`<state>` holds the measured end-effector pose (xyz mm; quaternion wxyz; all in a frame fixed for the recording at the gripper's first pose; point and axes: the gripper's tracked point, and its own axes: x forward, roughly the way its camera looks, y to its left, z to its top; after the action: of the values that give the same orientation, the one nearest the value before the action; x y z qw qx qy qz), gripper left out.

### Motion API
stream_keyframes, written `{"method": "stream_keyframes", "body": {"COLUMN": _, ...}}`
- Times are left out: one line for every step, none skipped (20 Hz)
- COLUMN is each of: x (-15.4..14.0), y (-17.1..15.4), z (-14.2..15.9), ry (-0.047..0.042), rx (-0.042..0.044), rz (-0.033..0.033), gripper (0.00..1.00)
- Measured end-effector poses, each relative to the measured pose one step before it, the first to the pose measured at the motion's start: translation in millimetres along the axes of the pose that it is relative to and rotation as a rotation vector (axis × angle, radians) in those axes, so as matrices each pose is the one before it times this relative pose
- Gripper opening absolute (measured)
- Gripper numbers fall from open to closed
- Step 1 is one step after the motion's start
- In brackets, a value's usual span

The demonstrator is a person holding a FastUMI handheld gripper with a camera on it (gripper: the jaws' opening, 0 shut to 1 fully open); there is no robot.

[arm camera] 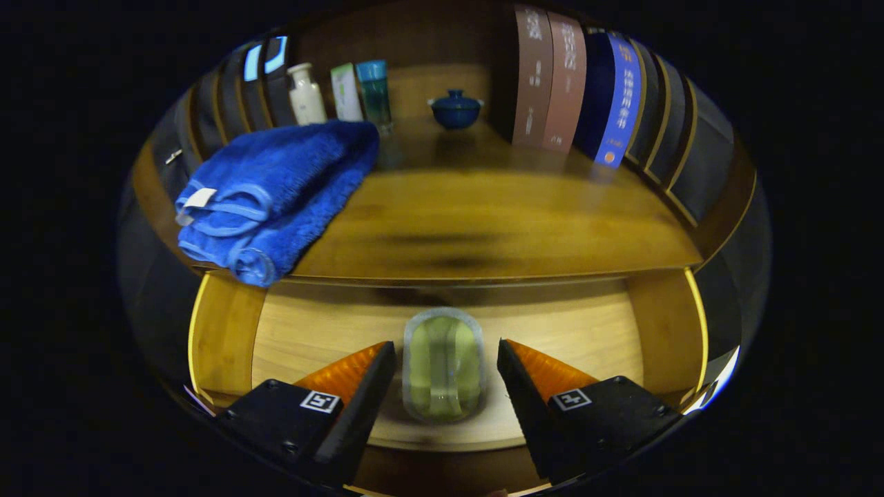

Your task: Pull open the drawer, take out the items inside it, and place them on the countertop above the cabinet.

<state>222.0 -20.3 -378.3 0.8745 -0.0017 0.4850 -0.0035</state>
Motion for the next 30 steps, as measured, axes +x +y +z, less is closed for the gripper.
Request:
{"method": "stream_keyframes", "body": {"x": 9.51, "y": 2.53, "z": -6.16, "ry": 0.02935, "rx": 0.00408, "rz": 0.00771, "gripper": 0.9}}
{"method": "stream_keyframes", "body": {"x": 5.42, "y": -1.25, "z": -3.39, "ry": 0.01652, "rx": -0.00295, "rz": -0.00988, "gripper": 0.83}}
{"method": "stream_keyframes", "body": {"x": 3.52, "y": 0.25, "z": -2.67, "ry": 0.01874, "rx": 0.0064, "rz": 0.0095, "gripper": 0.77}}
{"method": "stream_keyframes", "body": {"x": -1.97, "y": -3.21, "z": 1.3, "ry": 0.00516, "rx": 0.00578, "rz": -0.01191, "gripper": 0.65}}
{"method": "stream_keyframes", "body": {"x": 4.87, "y": -2.08, "z": 1.48, "ry": -0.01352, "rx": 0.0183, "rz": -0.00251, "gripper": 0.53}}
{"method": "stream_keyframes", "body": {"x": -5.03, "y": -1.29, "z": 2.3, "ry": -0.00142, "rx": 0.01456, "rz": -0.00163, "gripper": 0.41}}
{"method": "stream_keyframes", "body": {"x": 5.1, "y": -0.72, "z": -1.34, "ry": -0.0069, "rx": 0.01043, "rz": 0.00246, "gripper": 0.28}}
{"method": "stream_keyframes", "body": {"x": 0.15, "y": -0.45, "z": 3.11, "ry": -0.01681, "rx": -0.00419, "rz": -0.00363, "gripper": 0.28}}
{"method": "stream_keyframes", "body": {"x": -10.67, "y": 2.35, "z": -5.8, "ry": 0.01092, "rx": -0.00961, "rz": 0.00899, "gripper": 0.28}}
{"method": "stream_keyframes", "body": {"x": 15.29, "y": 0.33, "z": 1.18, "ry": -0.01262, "rx": -0.00986, "rz": 0.00655, "gripper": 0.14}}
{"method": "stream_keyframes", "body": {"x": -8.54, "y": 1.89, "z": -1.81, "ry": 0.00031, "rx": -0.00973, "rz": 0.01644, "gripper": 0.14}}
{"method": "stream_keyframes", "body": {"x": -3.6, "y": 0.32, "z": -1.57, "ry": -0.00751, "rx": -0.00266, "rz": 0.00519, "gripper": 0.14}}
{"method": "stream_keyframes", "body": {"x": -5.66, "y": 0.04, "z": -1.87, "ry": -0.00664, "rx": 0.00235, "rz": 0.00162, "gripper": 0.14}}
{"method": "stream_keyframes", "body": {"x": -6.0, "y": -0.76, "z": -1.69, "ry": -0.00581, "rx": 0.00386, "rz": -0.00028, "gripper": 0.14}}
{"method": "stream_keyframes", "body": {"x": -7.58, "y": -0.92, "z": -1.38, "ry": -0.01082, "rx": 0.00215, "rz": -0.00245, "gripper": 0.14}}
{"method": "stream_keyframes", "body": {"x": -8.78, "y": -0.35, "z": -0.02, "ry": -0.01195, "rx": -0.00124, "rz": -0.00078, "gripper": 0.14}}
{"method": "stream_keyframes", "body": {"x": -9.84, "y": -0.38, "z": 0.12, "ry": -0.01397, "rx": -0.00102, "rz": 0.00002, "gripper": 0.14}}
{"method": "stream_keyframes", "body": {"x": -10.28, "y": 0.69, "z": 1.72, "ry": -0.01713, "rx": 0.00019, "rz": 0.00167, "gripper": 0.14}}
{"method": "stream_keyframes", "body": {"x": -9.81, "y": 1.69, "z": 1.3, "ry": -0.01165, "rx": 0.00063, "rz": 0.00315, "gripper": 0.14}}
{"method": "stream_keyframes", "body": {"x": -10.51, "y": 2.07, "z": 2.1, "ry": -0.01616, "rx": -0.00027, "rz": 0.00251, "gripper": 0.14}}
{"method": "stream_keyframes", "body": {"x": -8.37, "y": 1.6, "z": 2.41, "ry": -0.01297, "rx": -0.00299, "rz": 0.00258, "gripper": 0.14}}
{"method": "stream_keyframes", "body": {"x": -8.79, "y": 1.61, "z": 2.9, "ry": -0.01548, "rx": -0.00295, "rz": 0.00294, "gripper": 0.14}}
{"method": "stream_keyframes", "body": {"x": -9.0, "y": 0.86, "z": 3.28, "ry": -0.01786, "rx": 0.00065, "rz": 0.00142, "gripper": 0.14}}
{"method": "stream_keyframes", "body": {"x": -7.92, "y": 1.44, "z": 4.63, "ry": -0.01777, "rx": 0.00507, "rz": 0.00396, "gripper": 0.14}}
{"method": "stream_keyframes", "body": {"x": -8.28, "y": 1.5, "z": 4.67, "ry": -0.01554, "rx": 0.00495, "rz": 0.00588, "gripper": 0.14}}
{"method": "stream_keyframes", "body": {"x": -8.0, "y": 1.27, "z": 6.59, "ry": -0.01755, "rx": 0.00501, "rz": 0.0078, "gripper": 0.14}}
{"method": "stream_keyframes", "body": {"x": -6.11, "y": 0.22, "z": 8.26, "ry": -0.01997, "rx": 0.00526, "rz": 0.00577, "gripper": 0.14}}
{"method": "stream_keyframes", "body": {"x": -5.61, "y": -0.13, "z": 8.47, "ry": -0.01894, "rx": -0.00361, "rz": -0.00056, "gripper": 0.14}}
{"method": "stream_keyframes", "body": {"x": -1.71, "y": -1.65, "z": 11.92, "ry": -0.01877, "rx": -0.01206, "rz": -0.0029, "gripper": 0.14}}
{"method": "stream_keyframes", "body": {"x": -2.12, "y": -1.48, "z": 11.38, "ry": -0.02134, "rx": -0.01428, "rz": -0.00346, "gripper": 0.14}}
